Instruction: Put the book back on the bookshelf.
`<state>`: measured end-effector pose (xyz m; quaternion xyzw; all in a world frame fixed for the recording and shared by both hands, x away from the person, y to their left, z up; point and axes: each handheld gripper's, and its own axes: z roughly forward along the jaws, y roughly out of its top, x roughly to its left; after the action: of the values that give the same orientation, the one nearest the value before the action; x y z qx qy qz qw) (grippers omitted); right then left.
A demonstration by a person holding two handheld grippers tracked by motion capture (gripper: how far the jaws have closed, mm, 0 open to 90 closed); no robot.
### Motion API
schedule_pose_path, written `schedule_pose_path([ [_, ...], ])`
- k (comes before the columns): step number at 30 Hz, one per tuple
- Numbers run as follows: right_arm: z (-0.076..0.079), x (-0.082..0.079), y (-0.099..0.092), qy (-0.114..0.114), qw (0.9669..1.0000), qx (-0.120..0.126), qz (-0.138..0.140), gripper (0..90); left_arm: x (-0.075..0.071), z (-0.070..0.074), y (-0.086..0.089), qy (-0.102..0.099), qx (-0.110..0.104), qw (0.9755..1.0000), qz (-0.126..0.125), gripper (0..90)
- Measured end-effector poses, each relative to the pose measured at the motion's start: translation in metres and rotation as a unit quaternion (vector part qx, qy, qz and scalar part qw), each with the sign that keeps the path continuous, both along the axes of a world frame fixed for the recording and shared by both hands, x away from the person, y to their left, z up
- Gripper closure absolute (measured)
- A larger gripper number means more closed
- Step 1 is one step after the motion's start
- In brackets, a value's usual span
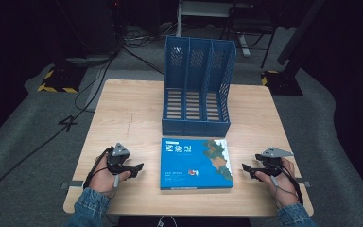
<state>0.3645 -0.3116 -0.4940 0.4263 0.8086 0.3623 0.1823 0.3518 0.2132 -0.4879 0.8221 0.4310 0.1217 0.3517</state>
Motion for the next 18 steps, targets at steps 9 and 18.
schedule_pose_path([
  [9,0.021,-0.026,0.031,-0.014,0.9976,0.02,0.064,20.4,-0.003,0.019,-0.025,-0.011,-0.028,0.9994,-0.016,28.8],
  [18,0.022,-0.045,0.053,0.0,0.9944,0.028,0.102,19.4,0.0,0.014,-0.061,0.0,-0.061,0.9968,-0.052,35.1],
])
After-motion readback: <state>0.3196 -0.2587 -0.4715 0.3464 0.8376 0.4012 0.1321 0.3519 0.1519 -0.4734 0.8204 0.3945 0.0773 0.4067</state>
